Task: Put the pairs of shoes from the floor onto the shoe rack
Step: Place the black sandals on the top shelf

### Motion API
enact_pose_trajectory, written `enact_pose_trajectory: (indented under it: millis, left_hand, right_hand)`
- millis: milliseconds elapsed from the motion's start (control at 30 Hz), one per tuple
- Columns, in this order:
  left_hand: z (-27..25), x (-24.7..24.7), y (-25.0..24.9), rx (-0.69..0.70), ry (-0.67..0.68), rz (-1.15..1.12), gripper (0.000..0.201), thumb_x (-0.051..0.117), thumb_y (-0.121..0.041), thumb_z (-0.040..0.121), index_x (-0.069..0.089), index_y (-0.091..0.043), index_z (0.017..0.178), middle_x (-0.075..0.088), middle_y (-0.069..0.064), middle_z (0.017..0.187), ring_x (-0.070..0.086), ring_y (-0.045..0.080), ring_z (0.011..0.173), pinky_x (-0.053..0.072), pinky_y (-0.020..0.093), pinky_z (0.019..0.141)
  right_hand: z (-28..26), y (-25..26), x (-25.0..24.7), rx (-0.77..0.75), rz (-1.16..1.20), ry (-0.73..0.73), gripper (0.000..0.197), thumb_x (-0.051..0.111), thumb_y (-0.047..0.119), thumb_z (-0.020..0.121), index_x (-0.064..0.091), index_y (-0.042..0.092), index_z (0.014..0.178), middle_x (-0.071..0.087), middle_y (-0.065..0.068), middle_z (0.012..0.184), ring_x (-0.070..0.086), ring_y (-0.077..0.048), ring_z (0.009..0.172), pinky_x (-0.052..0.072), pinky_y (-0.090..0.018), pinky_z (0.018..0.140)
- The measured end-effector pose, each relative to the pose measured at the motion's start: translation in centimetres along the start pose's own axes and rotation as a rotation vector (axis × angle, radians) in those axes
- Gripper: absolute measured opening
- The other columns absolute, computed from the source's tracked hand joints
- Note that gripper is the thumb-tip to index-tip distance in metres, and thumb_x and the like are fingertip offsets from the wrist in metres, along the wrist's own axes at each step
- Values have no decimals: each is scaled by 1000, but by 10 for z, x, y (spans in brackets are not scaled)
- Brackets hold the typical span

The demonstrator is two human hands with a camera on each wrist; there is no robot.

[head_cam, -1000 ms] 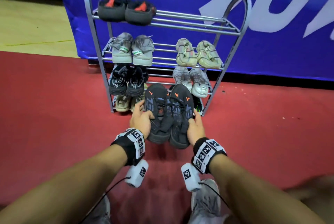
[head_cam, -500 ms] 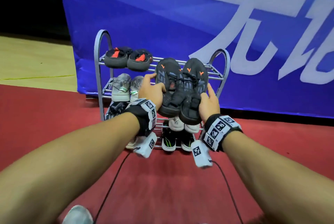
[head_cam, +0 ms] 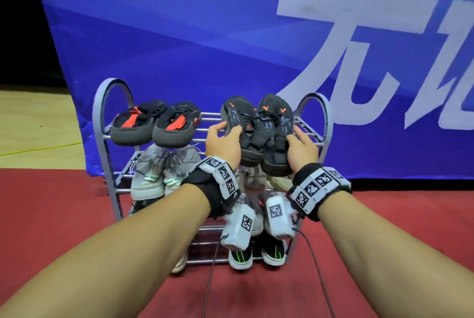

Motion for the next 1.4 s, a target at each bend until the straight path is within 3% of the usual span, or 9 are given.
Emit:
enact_pose_trajectory:
  millis: [100, 200, 300, 433, 567, 733, 967, 1200, 1400]
  left_hand:
    - [16, 11, 18, 1, -17, 36, 39, 71, -37, 76, 65, -25, 112, 71, -2, 97, 67, 18, 85, 55, 36, 83]
    - [33, 14, 19, 8, -29, 78, 44, 67, -45, 76, 69, -22, 114, 71, -2, 104, 66, 17, 87, 55, 34, 84]
    - [39, 16, 8, 31, 25, 236, 53, 52, -58, 77, 70, -20, 110, 69, -1, 102, 66, 18, 88, 56, 41, 85]
    - [27, 17, -1, 2, 154, 366, 45, 48, -53, 81, 64, -23, 112, 66, 1, 107, 64, 27, 91, 58, 32, 75]
    - [7, 13, 4, -210, 258, 79, 64, 58, -53, 71, 55, -26, 128, 70, 7, 111, 73, 31, 86, 58, 40, 60]
    - [-6, 5, 6, -204, 309, 60, 67, 69, -51, 80, 39, -28, 135, 72, -4, 97, 75, 22, 68, 61, 46, 67]
    - [-6, 7, 17, -175, 329, -7, 70, 77, -34, 80, 41, -20, 138, 75, 11, 103, 75, 34, 74, 56, 30, 57]
    - [-14, 41, 13, -158, 385, -88, 40, 73, -38, 85, 58, -22, 118, 76, 8, 99, 76, 28, 75, 58, 28, 60]
    - [-4, 51, 29, -159, 384, -50, 69, 75, -46, 80, 42, -26, 138, 73, 5, 112, 76, 27, 79, 60, 31, 62]
  right_hand:
    - [15, -7, 2, 32, -81, 12, 35, 44, 22, 99, 63, 15, 127, 66, -9, 116, 64, -22, 96, 40, -5, 58]
    - [31, -3, 7, 65, -101, 26, 32, 46, 34, 85, 73, 18, 91, 67, -16, 109, 62, -33, 106, 50, -37, 94]
    - [55, -18, 4, 150, 80, -3, 35, 57, 51, 56, 77, 27, 72, 74, -8, 98, 69, -32, 96, 53, -51, 93]
    - [35, -9, -2, 255, 216, 81, 48, 63, 45, 61, 75, 13, 94, 76, -8, 99, 73, -30, 89, 58, -47, 86]
    - [21, 1, -6, 262, 239, 220, 40, 59, 46, 82, 70, 16, 107, 75, -9, 101, 72, -30, 84, 60, -43, 73]
    - [6, 4, -11, 293, 45, 307, 79, 69, 56, 67, 46, 25, 136, 70, -7, 114, 76, -28, 79, 59, -38, 58]
    - [-4, 6, -11, 246, 346, 207, 38, 66, 11, 85, 57, 3, 121, 66, -23, 118, 69, -35, 101, 61, -34, 63]
    - [18, 18, -25, 133, 367, 126, 32, 64, 9, 87, 60, 4, 118, 69, -26, 110, 71, -40, 85, 60, -28, 51]
    - [34, -1, -31, 136, 239, 87, 33, 70, 28, 84, 66, 14, 114, 75, -16, 102, 70, -25, 63, 54, -26, 52]
Point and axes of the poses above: each hand's wrist, its own z-axis towards the middle knuckle, its own x-axis out of the palm, y = z × x, the point moved 1 cm from there along z, towards the middle knuckle
